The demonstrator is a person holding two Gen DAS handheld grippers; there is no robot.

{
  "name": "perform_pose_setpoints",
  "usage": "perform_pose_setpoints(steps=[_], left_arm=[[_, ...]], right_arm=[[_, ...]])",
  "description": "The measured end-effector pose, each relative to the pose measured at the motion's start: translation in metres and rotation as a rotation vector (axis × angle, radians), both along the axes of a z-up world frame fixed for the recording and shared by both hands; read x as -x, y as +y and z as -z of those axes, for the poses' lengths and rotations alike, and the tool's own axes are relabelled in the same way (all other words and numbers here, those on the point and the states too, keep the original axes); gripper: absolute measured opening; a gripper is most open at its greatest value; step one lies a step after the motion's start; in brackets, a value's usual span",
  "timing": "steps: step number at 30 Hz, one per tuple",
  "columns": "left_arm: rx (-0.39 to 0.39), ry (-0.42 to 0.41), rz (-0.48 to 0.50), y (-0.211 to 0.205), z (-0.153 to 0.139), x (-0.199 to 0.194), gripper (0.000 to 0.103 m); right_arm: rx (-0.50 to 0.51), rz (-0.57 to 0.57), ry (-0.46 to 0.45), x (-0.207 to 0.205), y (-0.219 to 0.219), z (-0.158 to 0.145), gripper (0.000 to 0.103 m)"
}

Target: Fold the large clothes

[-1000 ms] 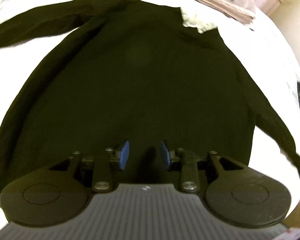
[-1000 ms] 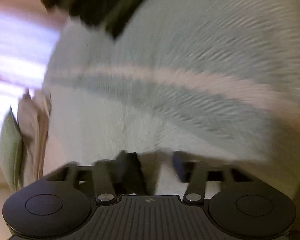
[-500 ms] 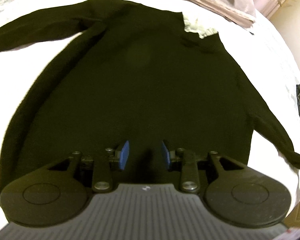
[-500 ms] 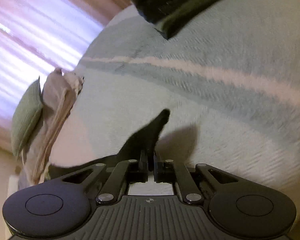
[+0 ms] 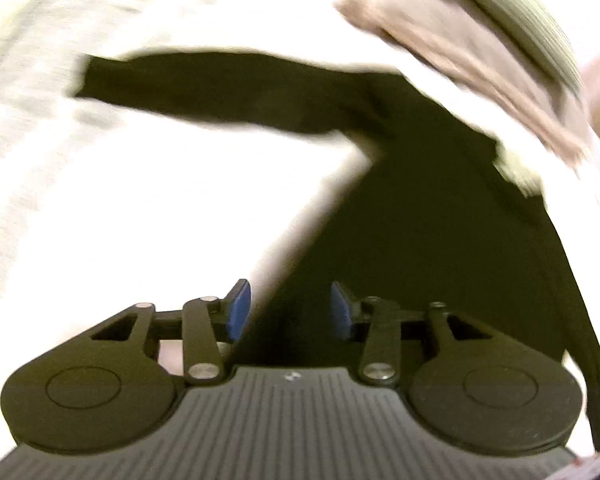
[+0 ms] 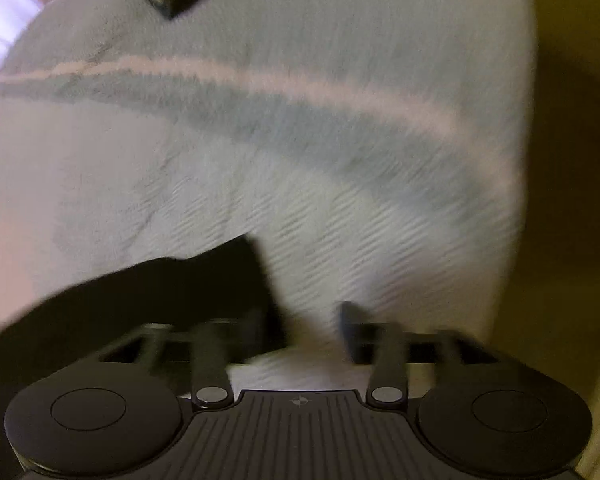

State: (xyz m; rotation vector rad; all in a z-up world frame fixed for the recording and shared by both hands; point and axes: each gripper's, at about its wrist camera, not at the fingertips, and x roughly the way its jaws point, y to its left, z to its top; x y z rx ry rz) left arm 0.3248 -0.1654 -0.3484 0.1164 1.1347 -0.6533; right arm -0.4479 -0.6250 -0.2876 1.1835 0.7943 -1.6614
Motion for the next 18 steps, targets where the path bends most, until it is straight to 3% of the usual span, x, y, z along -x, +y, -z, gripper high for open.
perform_pose_setpoints(steps=[2,5,8,12,14,15,16,18], left_arm=[[0.022,-0.029,-0.057,0.022,0.003,-0.040,0.042],[0.057,-0.052,-0.136,0.049,0.017,-0.111,0.042],[0.099,-0.052,-0.201,0.066,0.037,-0.185,0.042],[0.150,0.032,-0.285,0.068,0.079,-0.265,0.047],[0.168,0.080,-0.306,0.066,0.099,-0.285,0.045],[0.181,0.065,-0.286,0.063,0.102,-0.289,0.026],[0.168,0.024,-0.244,0.058,0.099,-0.290,0.001],[0.171,-0.046,-0.176,0.056,0.088,-0.297,0.002]], right_arm=[[0.048,0.040,0.066,-0.021,0.019,-0.015,0.056],[0.108,0.104,-0.009,-0.061,0.060,-0.027,0.056],[0.114,0.098,-0.058,-0.119,0.103,-0.017,0.056],[0.044,0.034,-0.121,-0.199,0.159,0.011,0.056],[0.005,0.014,-0.149,-0.229,0.182,0.023,0.056],[-0.005,0.010,-0.160,-0.238,0.191,0.027,0.056],[-0.016,0.003,-0.169,-0.249,0.201,0.031,0.056],[-0.022,-0.005,-0.170,-0.262,0.213,0.032,0.056]])
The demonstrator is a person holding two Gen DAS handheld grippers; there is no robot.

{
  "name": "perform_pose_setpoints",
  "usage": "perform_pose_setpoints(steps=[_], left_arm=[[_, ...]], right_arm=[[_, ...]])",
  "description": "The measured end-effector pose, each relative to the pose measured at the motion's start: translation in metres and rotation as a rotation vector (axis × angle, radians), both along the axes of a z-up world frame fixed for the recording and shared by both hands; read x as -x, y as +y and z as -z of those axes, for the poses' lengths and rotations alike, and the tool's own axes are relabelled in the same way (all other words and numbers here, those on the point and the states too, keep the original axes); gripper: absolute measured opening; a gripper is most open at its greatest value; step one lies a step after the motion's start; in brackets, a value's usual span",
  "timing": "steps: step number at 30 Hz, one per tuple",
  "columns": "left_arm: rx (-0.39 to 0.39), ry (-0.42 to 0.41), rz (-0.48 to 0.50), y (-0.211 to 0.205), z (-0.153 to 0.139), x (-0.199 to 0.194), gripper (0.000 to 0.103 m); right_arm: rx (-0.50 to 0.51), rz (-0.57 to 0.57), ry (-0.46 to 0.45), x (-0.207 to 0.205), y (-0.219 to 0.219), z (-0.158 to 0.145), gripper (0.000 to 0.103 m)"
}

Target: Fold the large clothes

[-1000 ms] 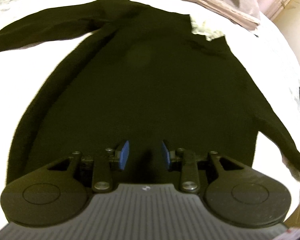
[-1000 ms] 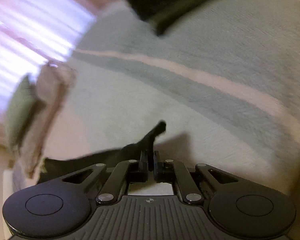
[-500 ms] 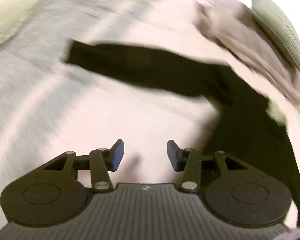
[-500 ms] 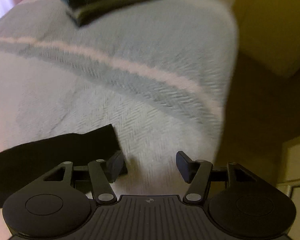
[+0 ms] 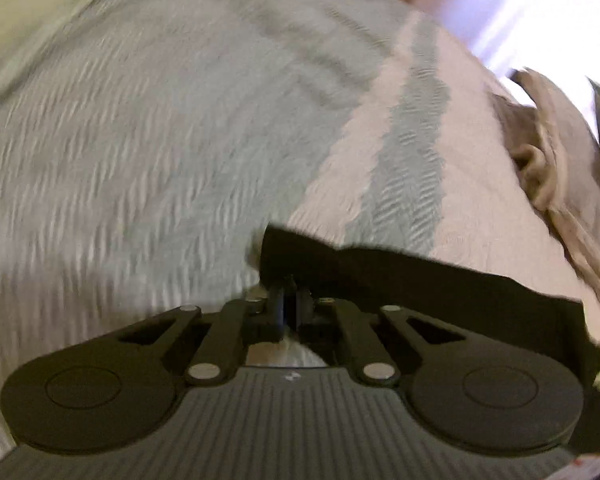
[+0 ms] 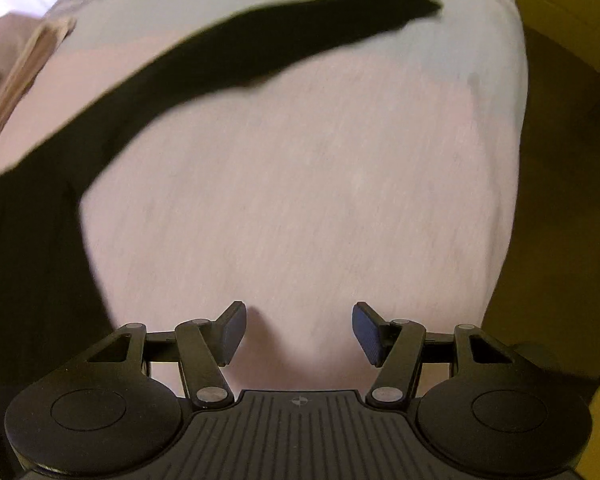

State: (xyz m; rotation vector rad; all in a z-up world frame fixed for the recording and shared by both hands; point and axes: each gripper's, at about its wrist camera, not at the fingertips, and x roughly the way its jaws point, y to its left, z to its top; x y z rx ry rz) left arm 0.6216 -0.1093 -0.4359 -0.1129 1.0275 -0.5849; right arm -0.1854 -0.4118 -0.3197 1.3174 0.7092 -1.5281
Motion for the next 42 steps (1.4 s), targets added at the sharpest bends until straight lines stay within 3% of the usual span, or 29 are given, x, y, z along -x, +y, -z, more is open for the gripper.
perform_pose_setpoints(steps=[4,8,10,11,13,15,18,21,23,26,27,28,29,32,34,39,40,41,42], left_arm=[[-0.029,-0.196,0.010,0.018,-0.028,-0.013,0.003],[-0.230,-0.208,0.106,0.003,-0.005,-0.023,0.005],[-0.340,-0.291,0.168,-0.015,-0.003,-0.006,0.006],[-0.358,-0.298,0.172,-0.019,-0.007,0.001,0.007],[-0.287,-0.221,0.193,-0.009,-0.024,0.024,0.020],[-0.209,-0.124,0.273,0.008,-0.042,0.067,0.022],[-0.067,0.177,0.466,0.024,-0.046,0.145,0.036],[-0.003,0.366,0.587,0.026,-0.030,0.224,0.041],[-0.023,0.432,0.640,0.021,-0.011,0.257,0.041],[-0.064,0.409,0.632,0.019,0.013,0.284,0.038],[-0.048,0.413,0.621,0.019,0.014,0.284,0.032],[-0.027,0.436,0.627,0.019,0.015,0.285,0.003],[-0.001,0.464,0.644,0.019,0.013,0.286,0.004],[0.035,0.389,0.677,0.030,-0.005,0.279,0.004],[0.041,0.382,0.642,0.048,-0.005,0.276,0.004],[-0.085,0.304,0.644,0.038,0.008,0.297,0.009],[-0.109,0.286,0.641,0.033,0.003,0.300,0.012],[-0.137,0.260,0.644,0.031,-0.009,0.308,0.012],[-0.183,0.205,0.656,0.029,-0.024,0.317,0.013]], right_arm=[[0.015,-0.020,-0.010,-0.014,0.015,-0.008,0.056],[0.029,-0.056,-0.051,-0.024,0.028,-0.006,0.056],[0.028,-0.086,-0.069,-0.031,0.037,-0.005,0.056],[0.034,-0.100,-0.088,-0.034,0.043,-0.007,0.056],[0.072,-0.153,-0.164,-0.038,0.057,-0.015,0.057],[0.089,-0.224,-0.228,-0.042,0.076,-0.020,0.058],[0.059,-0.306,-0.297,-0.053,0.100,-0.015,0.059],[0.035,-0.344,-0.363,-0.068,0.116,0.003,0.059],[0.045,-0.356,-0.365,-0.076,0.121,0.013,0.059],[0.069,-0.305,-0.397,-0.074,0.122,0.028,0.056],[0.072,-0.285,-0.420,-0.071,0.122,0.029,0.045],[0.070,-0.304,-0.430,-0.069,0.122,0.027,0.003],[0.058,-0.322,-0.440,-0.065,0.122,0.024,0.001],[0.099,-0.356,-0.413,-0.053,0.127,0.006,0.000],[0.115,-0.353,-0.408,-0.046,0.134,0.003,0.000],[0.056,-0.428,-0.258,-0.078,0.140,0.024,0.001],[0.039,-0.430,-0.233,-0.082,0.139,0.018,0.010],[0.023,-0.434,-0.198,-0.086,0.139,0.009,0.032],[0.014,-0.444,-0.160,-0.089,0.142,-0.003,0.047]])
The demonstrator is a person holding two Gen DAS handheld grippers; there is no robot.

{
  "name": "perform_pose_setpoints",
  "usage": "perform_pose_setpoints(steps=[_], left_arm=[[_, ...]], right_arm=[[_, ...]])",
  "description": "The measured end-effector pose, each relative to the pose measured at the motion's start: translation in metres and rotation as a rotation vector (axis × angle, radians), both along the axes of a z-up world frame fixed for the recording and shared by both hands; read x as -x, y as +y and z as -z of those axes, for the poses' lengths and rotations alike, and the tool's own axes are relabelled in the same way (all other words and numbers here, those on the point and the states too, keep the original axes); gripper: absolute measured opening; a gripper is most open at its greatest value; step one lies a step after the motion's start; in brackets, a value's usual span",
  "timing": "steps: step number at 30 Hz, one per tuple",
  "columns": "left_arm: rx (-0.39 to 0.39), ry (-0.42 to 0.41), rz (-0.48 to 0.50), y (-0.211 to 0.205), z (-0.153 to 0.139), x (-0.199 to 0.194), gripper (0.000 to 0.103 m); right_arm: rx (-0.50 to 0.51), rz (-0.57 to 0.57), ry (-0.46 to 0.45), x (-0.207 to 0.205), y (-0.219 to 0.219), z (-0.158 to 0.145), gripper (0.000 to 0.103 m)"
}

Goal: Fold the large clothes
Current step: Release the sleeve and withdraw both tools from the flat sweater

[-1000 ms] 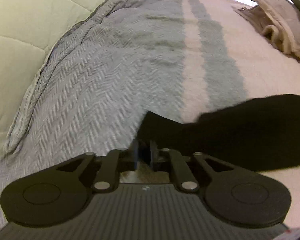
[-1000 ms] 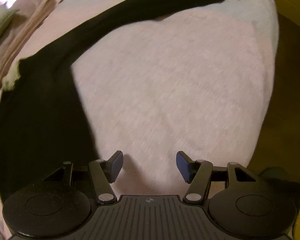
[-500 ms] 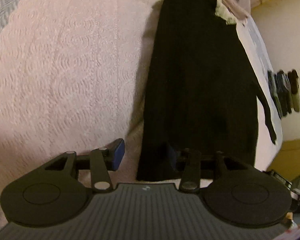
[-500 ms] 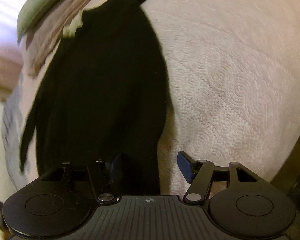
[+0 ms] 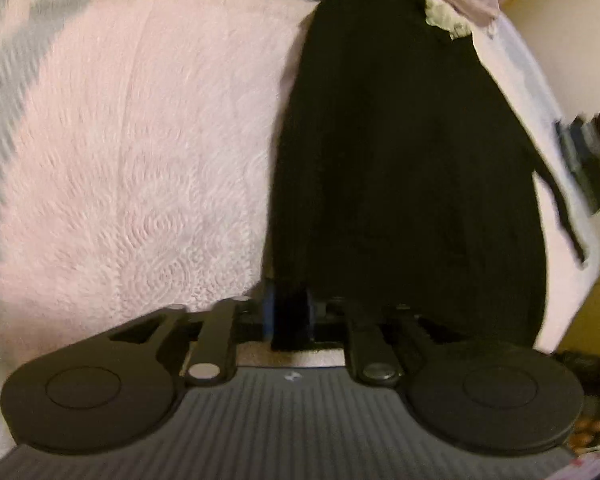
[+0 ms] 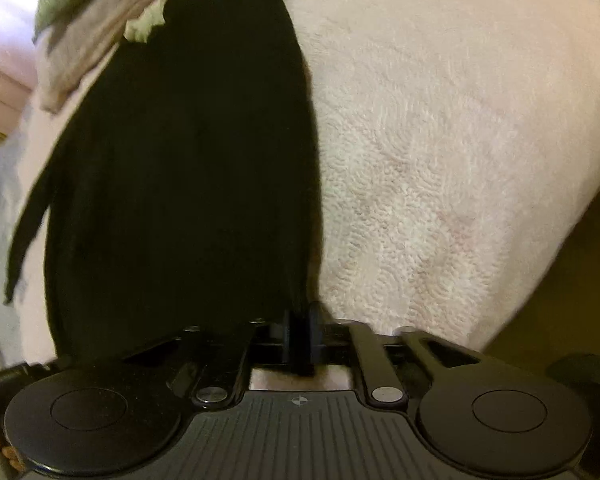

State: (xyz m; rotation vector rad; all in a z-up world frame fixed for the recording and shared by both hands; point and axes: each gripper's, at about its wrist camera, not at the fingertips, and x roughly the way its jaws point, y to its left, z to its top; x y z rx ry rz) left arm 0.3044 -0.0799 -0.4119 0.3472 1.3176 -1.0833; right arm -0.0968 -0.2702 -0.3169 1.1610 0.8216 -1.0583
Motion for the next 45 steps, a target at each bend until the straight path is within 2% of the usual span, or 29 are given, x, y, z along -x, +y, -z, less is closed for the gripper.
perform_pose_setpoints(steps=[1,2,4,6,7,10,14,16,21,28,45], left_arm=[[-0.021,-0.065,0.026,0.001,-0.014,0.008,0.015],[-0.045,-0.129,0.055,0.003,-0.030,0.016,0.018],[-0.089,-0.235,0.121,0.009,-0.064,0.038,0.034],[-0.112,-0.302,0.159,0.018,-0.098,0.061,0.044],[-0.110,-0.317,0.176,0.027,-0.113,0.071,0.053],[-0.085,-0.335,0.201,0.042,-0.156,0.106,0.068],[-0.056,-0.343,0.206,0.058,-0.195,0.149,0.071],[-0.046,-0.345,0.215,0.068,-0.213,0.163,0.073],[-0.029,-0.367,0.224,0.094,-0.241,0.186,0.073],[0.005,-0.377,0.224,0.114,-0.263,0.203,0.077],[0.002,-0.382,0.235,0.126,-0.270,0.218,0.077]], right_arm=[[0.017,-0.010,0.026,0.000,0.005,-0.014,0.071],[0.045,-0.012,0.039,0.000,0.011,-0.028,0.073],[0.097,-0.036,0.054,-0.002,0.026,-0.061,0.073],[0.120,-0.069,0.067,-0.008,0.044,-0.091,0.073],[0.134,-0.094,0.066,-0.014,0.054,-0.101,0.073],[0.178,-0.169,0.081,-0.021,0.088,-0.136,0.073],[0.222,-0.264,0.077,-0.033,0.130,-0.173,0.073],[0.215,-0.290,0.067,-0.026,0.153,-0.185,0.073],[0.203,-0.304,0.023,-0.020,0.185,-0.206,0.073],[0.235,-0.338,0.043,-0.018,0.211,-0.228,0.073],[0.218,-0.336,0.018,0.001,0.218,-0.230,0.073]])
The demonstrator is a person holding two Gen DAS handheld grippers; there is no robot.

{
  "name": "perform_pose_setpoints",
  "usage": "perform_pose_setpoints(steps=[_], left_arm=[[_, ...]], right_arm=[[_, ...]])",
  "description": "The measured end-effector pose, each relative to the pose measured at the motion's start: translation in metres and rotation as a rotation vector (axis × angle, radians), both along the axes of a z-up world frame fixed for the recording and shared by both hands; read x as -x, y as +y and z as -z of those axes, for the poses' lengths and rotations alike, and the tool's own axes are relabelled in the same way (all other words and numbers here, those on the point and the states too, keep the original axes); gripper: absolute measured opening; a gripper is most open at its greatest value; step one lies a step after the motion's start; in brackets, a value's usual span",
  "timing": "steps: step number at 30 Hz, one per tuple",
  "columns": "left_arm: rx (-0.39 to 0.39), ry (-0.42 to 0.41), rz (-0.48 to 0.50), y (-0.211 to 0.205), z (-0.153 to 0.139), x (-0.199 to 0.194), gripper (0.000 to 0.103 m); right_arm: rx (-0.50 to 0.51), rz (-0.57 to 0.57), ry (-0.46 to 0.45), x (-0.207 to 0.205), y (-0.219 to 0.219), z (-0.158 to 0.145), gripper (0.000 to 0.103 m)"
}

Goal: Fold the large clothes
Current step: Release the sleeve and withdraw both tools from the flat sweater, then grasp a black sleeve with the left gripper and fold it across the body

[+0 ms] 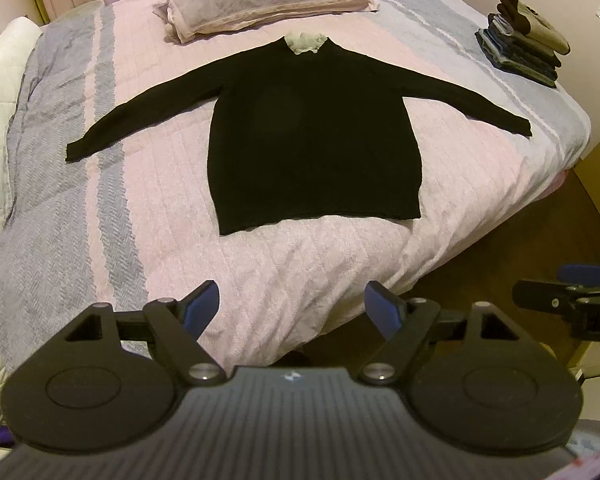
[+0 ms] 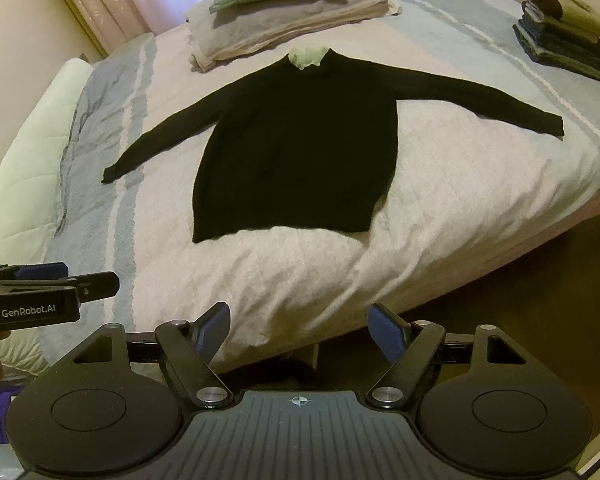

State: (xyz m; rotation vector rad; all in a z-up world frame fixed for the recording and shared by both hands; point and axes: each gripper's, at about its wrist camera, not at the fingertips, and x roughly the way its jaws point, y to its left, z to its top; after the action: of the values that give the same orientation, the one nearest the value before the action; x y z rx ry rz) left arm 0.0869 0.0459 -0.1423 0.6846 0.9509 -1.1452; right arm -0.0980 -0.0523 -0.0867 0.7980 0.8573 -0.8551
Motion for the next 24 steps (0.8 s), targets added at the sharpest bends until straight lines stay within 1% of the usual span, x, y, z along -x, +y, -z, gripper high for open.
perform_pose_setpoints(steps=[7,9,11,15,16,18,21,23,24], left_arm=[[-0.010,0.011,-0.017,-0.010,0.006,-0.001,0.078],[0.001,0.035,-0.044,-0.015,0.011,-0.013,0.080],[0.016,0.062,-0.085,-0.021,0.016,-0.030,0.083],[0.083,0.130,-0.229,-0.036,0.038,-0.092,0.084],[0.104,0.158,-0.285,-0.041,0.048,-0.114,0.084],[0.140,0.215,-0.400,-0.053,0.074,-0.162,0.084],[0.198,0.304,-0.555,-0.072,0.120,-0.234,0.083],[0.247,0.378,-0.678,-0.087,0.156,-0.287,0.081],[0.270,0.409,-0.741,-0.093,0.172,-0.312,0.075]], right_arm=[[-0.028,0.010,-0.015,0.000,-0.014,0.006,0.073],[-0.035,0.014,-0.025,-0.001,-0.024,0.010,0.073],[-0.018,0.028,-0.041,-0.001,-0.037,0.013,0.073],[0.075,0.095,-0.089,0.001,-0.076,0.020,0.073],[0.082,0.117,-0.098,0.002,-0.089,0.026,0.073],[0.055,0.160,-0.119,0.002,-0.122,0.043,0.073],[-0.035,0.260,-0.154,0.002,-0.181,0.077,0.073],[-0.073,0.346,-0.163,0.003,-0.222,0.099,0.073],[-0.086,0.386,-0.176,0.005,-0.243,0.109,0.073]])
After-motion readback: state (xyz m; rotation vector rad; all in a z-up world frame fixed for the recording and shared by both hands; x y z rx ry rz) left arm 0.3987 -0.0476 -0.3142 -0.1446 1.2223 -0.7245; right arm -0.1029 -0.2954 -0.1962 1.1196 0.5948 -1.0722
